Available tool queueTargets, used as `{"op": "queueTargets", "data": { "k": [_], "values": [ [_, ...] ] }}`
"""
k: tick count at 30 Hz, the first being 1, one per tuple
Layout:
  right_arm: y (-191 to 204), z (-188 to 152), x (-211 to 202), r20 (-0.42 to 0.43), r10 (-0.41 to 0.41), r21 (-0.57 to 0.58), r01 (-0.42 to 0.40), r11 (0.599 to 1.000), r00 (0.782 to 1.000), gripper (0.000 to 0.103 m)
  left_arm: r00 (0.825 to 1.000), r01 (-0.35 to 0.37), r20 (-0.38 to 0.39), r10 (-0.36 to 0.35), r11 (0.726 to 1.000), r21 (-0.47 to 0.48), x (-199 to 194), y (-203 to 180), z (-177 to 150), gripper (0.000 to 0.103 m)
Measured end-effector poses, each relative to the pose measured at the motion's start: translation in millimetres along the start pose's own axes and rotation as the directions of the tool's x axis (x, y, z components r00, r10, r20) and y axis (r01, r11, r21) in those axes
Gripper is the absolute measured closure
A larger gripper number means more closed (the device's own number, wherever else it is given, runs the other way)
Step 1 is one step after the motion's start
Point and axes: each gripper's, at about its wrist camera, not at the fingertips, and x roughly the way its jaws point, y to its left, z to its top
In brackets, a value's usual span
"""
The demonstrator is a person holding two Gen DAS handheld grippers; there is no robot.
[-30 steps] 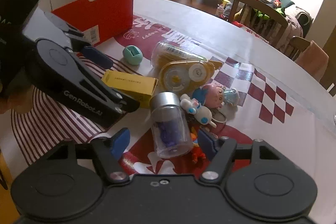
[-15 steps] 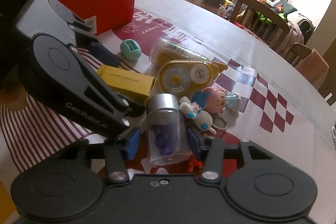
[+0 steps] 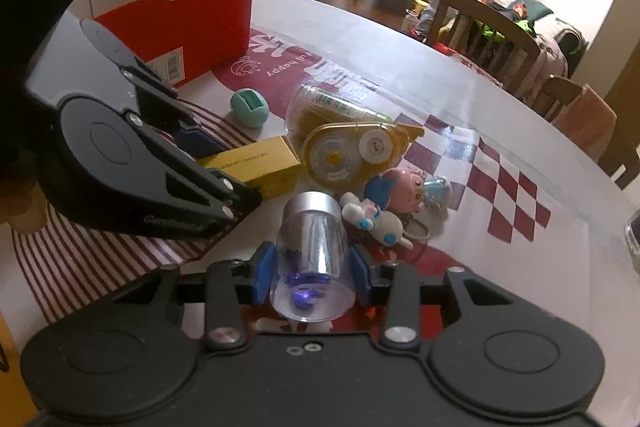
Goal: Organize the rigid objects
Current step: 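Grasp the yellow rectangular carton with the left tool while the right tool grasps the clear purple-filled jar, then carry the carton with the left tool into the red box while the right tool carries the jar there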
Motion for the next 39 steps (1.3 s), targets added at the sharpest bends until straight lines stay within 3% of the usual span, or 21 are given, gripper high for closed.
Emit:
{"op": "queueTargets", "data": {
  "k": [11, 13, 19, 27, 32, 35, 39],
  "values": [
    [-3, -2, -37, 0.046, 0.031, 0.233, -0.041, 0.972, 0.998, 0.063, 1.000, -0.001, 0.013, 0.003, 0.997, -0.083, -30, 5, -8, 0.075],
    [0, 0, -47, 0.062, 0.027, 0.252, -0.042, 0.967, 0.998, 0.063, 1.000, 0.001, 0.019, 0.001, 0.996, -0.094, -38, 7, -9, 0.083],
    [10, 5, -69, 0.091, 0.010, 0.287, -0.036, 0.957, 0.996, 0.063, 0.999, 0.006, 0.050, -0.001, 0.994, -0.110, -59, 14, -14, 0.090],
    [12, 7, -82, 0.093, -0.015, 0.347, -0.018, 0.938, 0.996, 0.063, 0.998, 0.033, 0.065, -0.027, 0.994, -0.099, -75, 25, -19, 0.090],
    [11, -1, -86, 0.085, -0.021, 0.381, -0.013, 0.925, 0.996, 0.063, 0.993, 0.108, 0.065, -0.100, 0.986, -0.125, -71, 30, -17, 0.089],
    [7, -8, -89, 0.082, -0.023, 0.394, -0.011, 0.919, 0.996, 0.063, 0.993, 0.110, 0.060, -0.104, 0.987, -0.116, -64, 25, -14, 0.082],
    [-2, -15, -93, 0.083, -0.024, 0.413, -0.012, 0.911, 0.996, 0.063, 0.992, 0.115, 0.065, -0.107, 0.986, -0.122, -53, 18, -11, 0.037]
  ]
}}
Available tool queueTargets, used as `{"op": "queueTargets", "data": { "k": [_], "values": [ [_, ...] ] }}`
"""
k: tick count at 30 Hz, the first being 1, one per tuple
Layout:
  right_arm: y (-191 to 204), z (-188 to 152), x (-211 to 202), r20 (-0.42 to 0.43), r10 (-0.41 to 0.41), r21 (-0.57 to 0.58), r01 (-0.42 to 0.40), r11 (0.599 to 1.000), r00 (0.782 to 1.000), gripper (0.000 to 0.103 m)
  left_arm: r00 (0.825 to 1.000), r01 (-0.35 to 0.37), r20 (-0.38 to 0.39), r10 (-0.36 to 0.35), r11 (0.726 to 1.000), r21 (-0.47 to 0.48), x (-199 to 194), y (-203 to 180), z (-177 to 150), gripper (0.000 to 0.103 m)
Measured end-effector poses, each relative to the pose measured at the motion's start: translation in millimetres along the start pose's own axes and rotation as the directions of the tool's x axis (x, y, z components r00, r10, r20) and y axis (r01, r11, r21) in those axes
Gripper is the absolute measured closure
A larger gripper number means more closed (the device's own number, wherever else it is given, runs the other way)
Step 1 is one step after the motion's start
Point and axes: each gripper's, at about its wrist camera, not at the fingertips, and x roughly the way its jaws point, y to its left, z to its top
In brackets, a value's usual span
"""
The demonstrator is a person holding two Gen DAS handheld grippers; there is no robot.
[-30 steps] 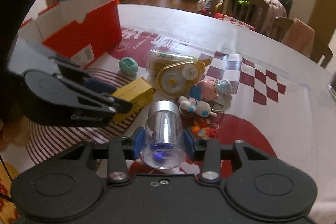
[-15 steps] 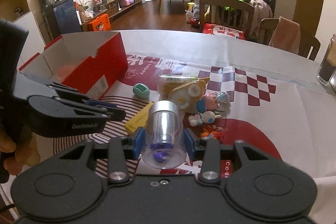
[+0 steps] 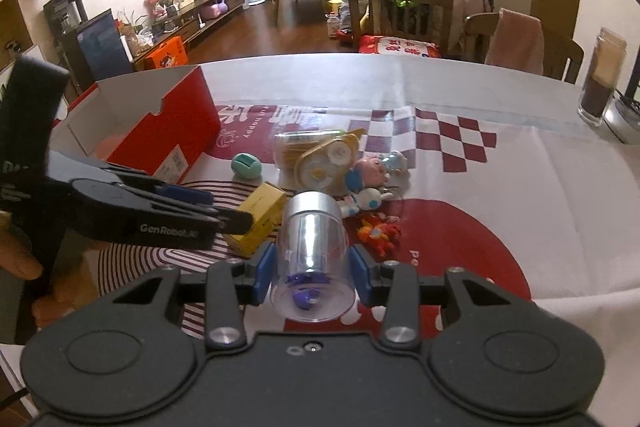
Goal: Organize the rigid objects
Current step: 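Carry the carton with the left tool into the red box while the right tool carries the jar there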
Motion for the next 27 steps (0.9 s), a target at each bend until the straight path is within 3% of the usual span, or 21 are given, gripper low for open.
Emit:
{"op": "queueTargets", "data": {
  "k": [12, 16, 19, 27],
  "values": [
    [-32, -10, -2, -0.019, -0.003, 0.014, 0.004, 1.000, 1.000, 0.063, 0.995, -0.086, -0.043, 0.085, 0.996, -0.022, 53, -9, 7, 0.039],
    [-39, -11, -2, -0.019, 0.000, 0.019, 0.001, 1.000, 1.000, 0.063, 0.991, -0.118, -0.060, 0.116, 0.993, -0.030, 61, -9, 8, 0.061],
    [-43, -11, 0, -0.020, 0.001, 0.022, 0.000, 1.000, 1.000, 0.063, 0.987, -0.149, -0.060, 0.148, 0.989, -0.021, 64, -11, 8, 0.070],
    [-42, -6, -2, -0.011, -0.001, 0.019, 0.001, 1.000, 1.000, 0.063, 0.983, -0.175, -0.057, 0.175, 0.985, 0.007, 62, -15, 7, 0.074]
  ]
}}
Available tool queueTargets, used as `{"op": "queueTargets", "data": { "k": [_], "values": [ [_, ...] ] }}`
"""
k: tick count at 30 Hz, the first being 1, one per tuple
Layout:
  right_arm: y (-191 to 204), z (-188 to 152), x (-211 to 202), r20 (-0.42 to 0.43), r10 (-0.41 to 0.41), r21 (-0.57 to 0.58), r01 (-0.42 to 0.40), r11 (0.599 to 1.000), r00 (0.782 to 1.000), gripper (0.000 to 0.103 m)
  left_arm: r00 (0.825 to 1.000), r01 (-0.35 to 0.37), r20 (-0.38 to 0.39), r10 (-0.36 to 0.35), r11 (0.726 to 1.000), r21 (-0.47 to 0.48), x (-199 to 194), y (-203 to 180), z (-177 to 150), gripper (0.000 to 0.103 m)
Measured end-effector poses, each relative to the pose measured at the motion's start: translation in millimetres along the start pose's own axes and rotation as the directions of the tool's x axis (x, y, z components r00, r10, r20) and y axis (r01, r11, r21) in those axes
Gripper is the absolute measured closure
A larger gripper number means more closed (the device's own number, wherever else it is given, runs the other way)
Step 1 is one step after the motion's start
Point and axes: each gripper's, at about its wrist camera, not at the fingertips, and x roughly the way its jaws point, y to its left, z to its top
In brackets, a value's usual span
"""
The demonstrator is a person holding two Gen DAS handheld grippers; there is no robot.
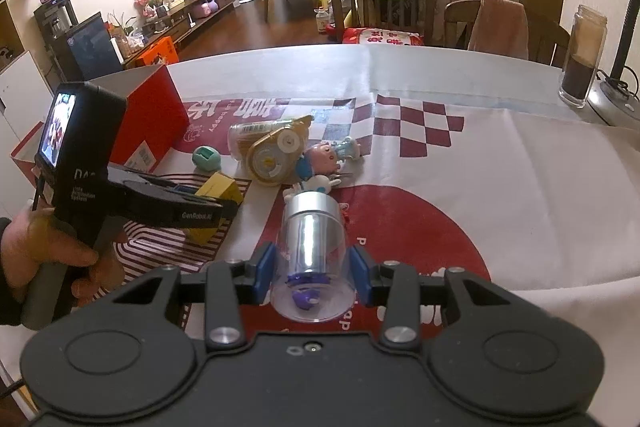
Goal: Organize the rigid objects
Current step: 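Carry the carton with the left tool into the red box while the right tool carries the jar there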
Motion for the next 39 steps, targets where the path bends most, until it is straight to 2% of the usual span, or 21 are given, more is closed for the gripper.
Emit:
{"op": "queueTargets", "data": {
  "k": [7, 21, 32, 39],
  "values": [
    [15, 9, -4, 0.020, 0.002, -0.007, -0.002, 1.000, 1.000, 0.063, 1.000, 0.023, 0.005, -0.023, 1.000, -0.015, -16, 7, -4, 0.074],
    [73, 33, -13, 0.068, 0.014, -0.018, -0.012, 1.000, 0.998, 0.063, 0.996, 0.082, 0.042, -0.081, 0.996, -0.028, -92, 43, -10, 0.074],
    [134, 57, -13, 0.096, 0.044, -0.041, -0.040, 0.998, 0.994, 0.063, 0.992, 0.107, 0.077, -0.103, 0.993, -0.054, -151, 94, -11, 0.074],
    [175, 73, -3, 0.109, 0.072, -0.071, -0.065, 0.995, 0.991, 0.063, 0.990, 0.091, 0.113, -0.082, 0.992, -0.085, -176, 142, -10, 0.074]
  ]
}}
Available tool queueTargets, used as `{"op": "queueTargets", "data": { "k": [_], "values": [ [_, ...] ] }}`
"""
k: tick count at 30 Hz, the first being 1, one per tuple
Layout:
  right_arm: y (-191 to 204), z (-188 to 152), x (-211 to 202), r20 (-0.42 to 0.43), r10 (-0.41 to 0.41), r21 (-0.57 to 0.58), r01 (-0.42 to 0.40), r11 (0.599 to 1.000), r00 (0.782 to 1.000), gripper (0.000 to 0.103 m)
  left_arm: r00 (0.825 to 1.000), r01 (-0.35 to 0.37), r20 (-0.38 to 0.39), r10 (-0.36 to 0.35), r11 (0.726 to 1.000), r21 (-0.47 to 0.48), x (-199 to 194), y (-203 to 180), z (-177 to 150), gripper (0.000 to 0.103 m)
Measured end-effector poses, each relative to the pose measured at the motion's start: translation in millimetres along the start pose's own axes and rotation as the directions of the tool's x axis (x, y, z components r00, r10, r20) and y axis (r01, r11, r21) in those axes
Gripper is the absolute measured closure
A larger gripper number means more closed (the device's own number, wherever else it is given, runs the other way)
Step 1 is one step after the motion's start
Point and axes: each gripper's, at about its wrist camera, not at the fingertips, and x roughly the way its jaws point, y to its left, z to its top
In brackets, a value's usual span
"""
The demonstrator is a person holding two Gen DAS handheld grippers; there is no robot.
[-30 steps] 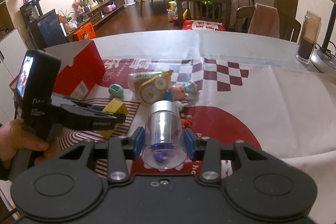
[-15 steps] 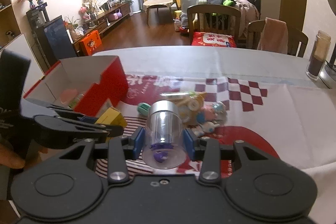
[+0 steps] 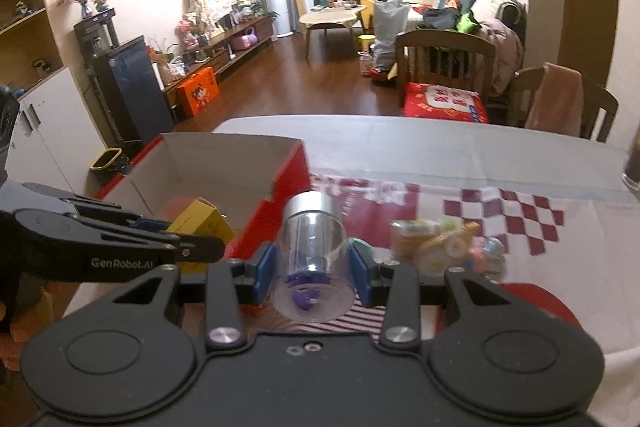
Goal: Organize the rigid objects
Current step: 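Carry the carton with the left tool into the red box while the right tool carries the jar there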
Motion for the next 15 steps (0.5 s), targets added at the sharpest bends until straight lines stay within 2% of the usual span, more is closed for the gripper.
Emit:
{"op": "queueTargets", "data": {
  "k": [9, 15],
  "values": [
    [50, 22, 39, -0.023, 0.031, -0.032, -0.032, 0.999, 0.999, 0.063, 0.997, -0.078, 0.024, 0.079, 0.996, -0.044, -12, 71, 4, 0.074],
    [77, 31, 71, -0.054, 0.027, -0.067, -0.031, 0.997, 0.998, 0.063, 0.988, -0.150, 0.014, 0.151, 0.987, -0.053, 0, 115, 11, 0.074]
  ]
}}
